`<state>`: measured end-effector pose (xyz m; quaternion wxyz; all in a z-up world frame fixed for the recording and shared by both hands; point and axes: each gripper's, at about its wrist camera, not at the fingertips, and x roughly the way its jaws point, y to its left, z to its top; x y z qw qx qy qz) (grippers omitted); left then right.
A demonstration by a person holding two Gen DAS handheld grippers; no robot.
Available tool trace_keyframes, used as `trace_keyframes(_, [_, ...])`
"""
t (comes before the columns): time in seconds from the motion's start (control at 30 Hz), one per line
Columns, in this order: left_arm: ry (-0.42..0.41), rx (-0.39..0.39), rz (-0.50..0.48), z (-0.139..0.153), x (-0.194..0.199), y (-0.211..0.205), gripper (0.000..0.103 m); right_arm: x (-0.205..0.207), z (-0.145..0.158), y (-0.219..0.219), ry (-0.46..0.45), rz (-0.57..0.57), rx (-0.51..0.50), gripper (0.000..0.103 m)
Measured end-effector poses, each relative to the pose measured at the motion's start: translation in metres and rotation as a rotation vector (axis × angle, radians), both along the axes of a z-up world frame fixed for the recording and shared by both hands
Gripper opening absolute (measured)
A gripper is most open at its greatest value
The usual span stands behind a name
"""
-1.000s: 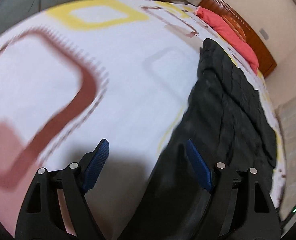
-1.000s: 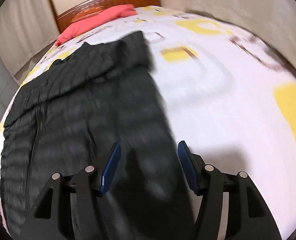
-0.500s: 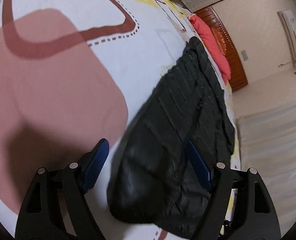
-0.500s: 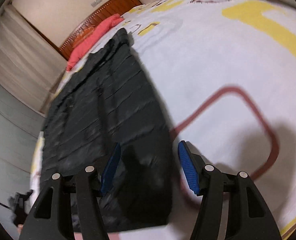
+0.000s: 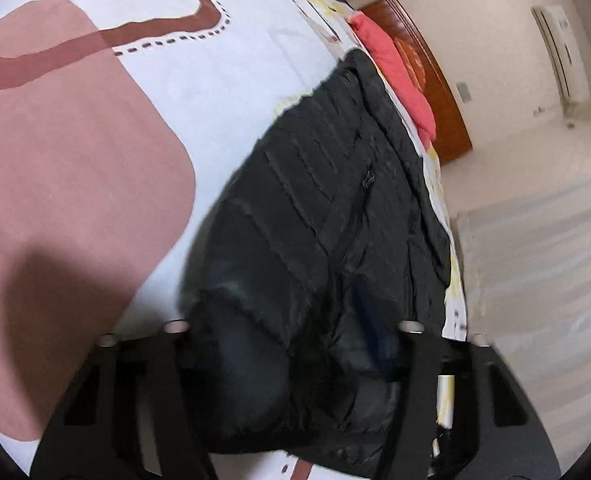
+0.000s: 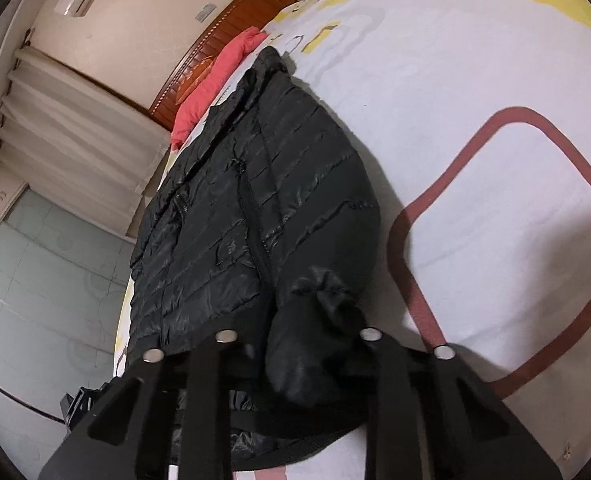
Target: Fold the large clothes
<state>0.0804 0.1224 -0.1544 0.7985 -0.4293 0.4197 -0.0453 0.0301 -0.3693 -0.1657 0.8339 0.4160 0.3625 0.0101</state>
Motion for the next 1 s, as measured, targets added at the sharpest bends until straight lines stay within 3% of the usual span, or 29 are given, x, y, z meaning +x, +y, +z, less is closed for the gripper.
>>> trace_keyframes(0.07, [0.011,-0.009,0.010,-0.003,-0.002,0.004,0.023,-0.001,0.002,0.000,-0.010,0.004,-0.003,0.016])
trace_keyframes(0.17, [-0.015,-0.082,0.050,0.001,-0.005,0.018,0.014,-0.003,0.013,0.000,-0.055,-0.003,0.004,0.014])
trace_keyframes(0.47, [-0.195,-0.098,0.044,0.065,-0.015,0.021,0.010,-0.013,0.067,0.007,-0.211,0.013,-0.023,0.012])
trace_keyframes(0.67, [-0.343,-0.080,0.018,0.120,-0.050,0.026,0.009,-0.035,0.113,0.011,-0.323,0.033,-0.047,0.012])
trace_keyframes(1.0, [-0.480,-0.124,0.010,0.192,-0.099,0.038,0.009,-0.084,0.179,0.013,-0.491,0.064,-0.053,0.012])
